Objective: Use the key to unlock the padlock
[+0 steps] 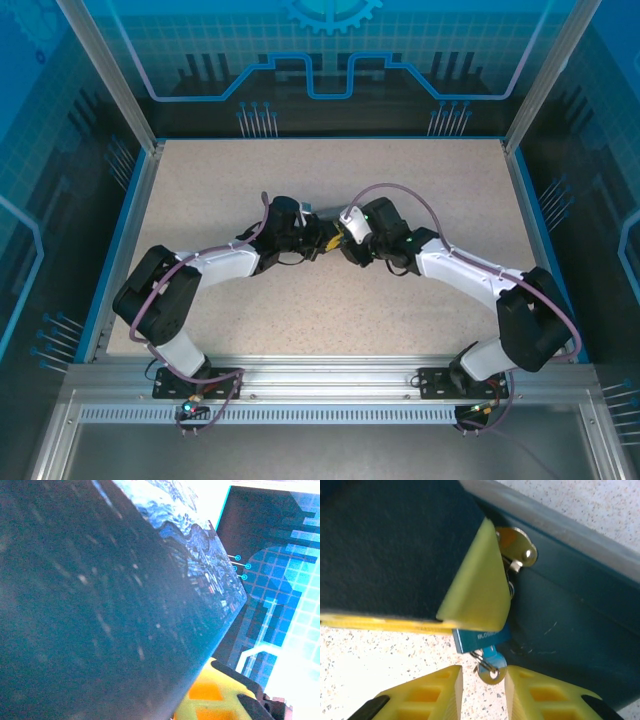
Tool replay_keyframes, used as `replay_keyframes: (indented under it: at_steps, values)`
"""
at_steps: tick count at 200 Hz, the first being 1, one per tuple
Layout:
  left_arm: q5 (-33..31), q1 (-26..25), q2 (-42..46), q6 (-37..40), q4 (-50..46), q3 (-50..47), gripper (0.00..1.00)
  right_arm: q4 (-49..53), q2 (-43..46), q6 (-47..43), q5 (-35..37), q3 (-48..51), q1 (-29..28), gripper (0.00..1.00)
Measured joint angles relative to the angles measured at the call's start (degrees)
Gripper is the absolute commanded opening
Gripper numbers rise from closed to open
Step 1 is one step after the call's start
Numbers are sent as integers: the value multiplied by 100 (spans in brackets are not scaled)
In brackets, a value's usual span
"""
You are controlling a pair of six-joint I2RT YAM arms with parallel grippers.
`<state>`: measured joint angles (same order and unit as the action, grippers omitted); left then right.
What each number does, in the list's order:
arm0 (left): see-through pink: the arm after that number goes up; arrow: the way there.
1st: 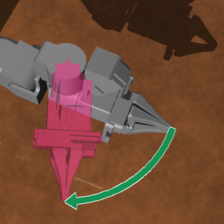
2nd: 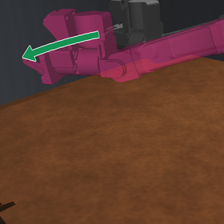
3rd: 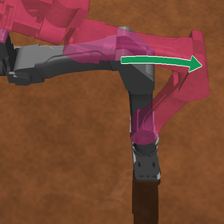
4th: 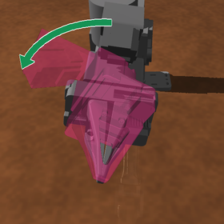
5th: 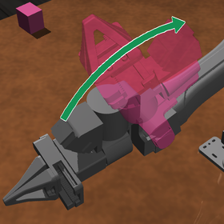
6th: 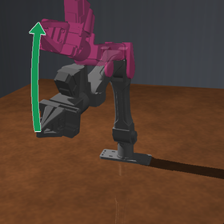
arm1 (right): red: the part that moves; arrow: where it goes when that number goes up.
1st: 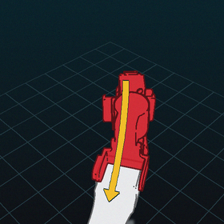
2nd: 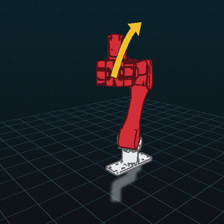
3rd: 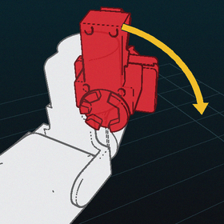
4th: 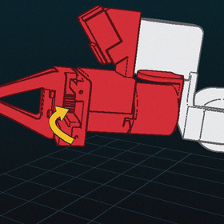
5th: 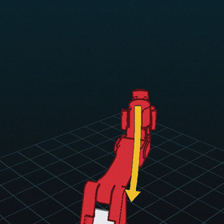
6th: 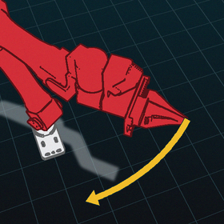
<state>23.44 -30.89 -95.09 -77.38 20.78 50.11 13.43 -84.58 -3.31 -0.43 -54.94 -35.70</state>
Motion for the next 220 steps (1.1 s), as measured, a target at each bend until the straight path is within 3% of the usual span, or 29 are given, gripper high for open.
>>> replay_keyframes:
  at_steps: [40,128,220]
  values:
    - [-2,0,0,2,0,0,0,-20,-105,-42,-2,-122,0,24]
    - [-2,37,0,2,-83,0,0,-81,-223,-33,-173,-144,50,0]
    - [92,37,0,-2,157,0,0,-116,-275,813,-2352,-127,946,0]
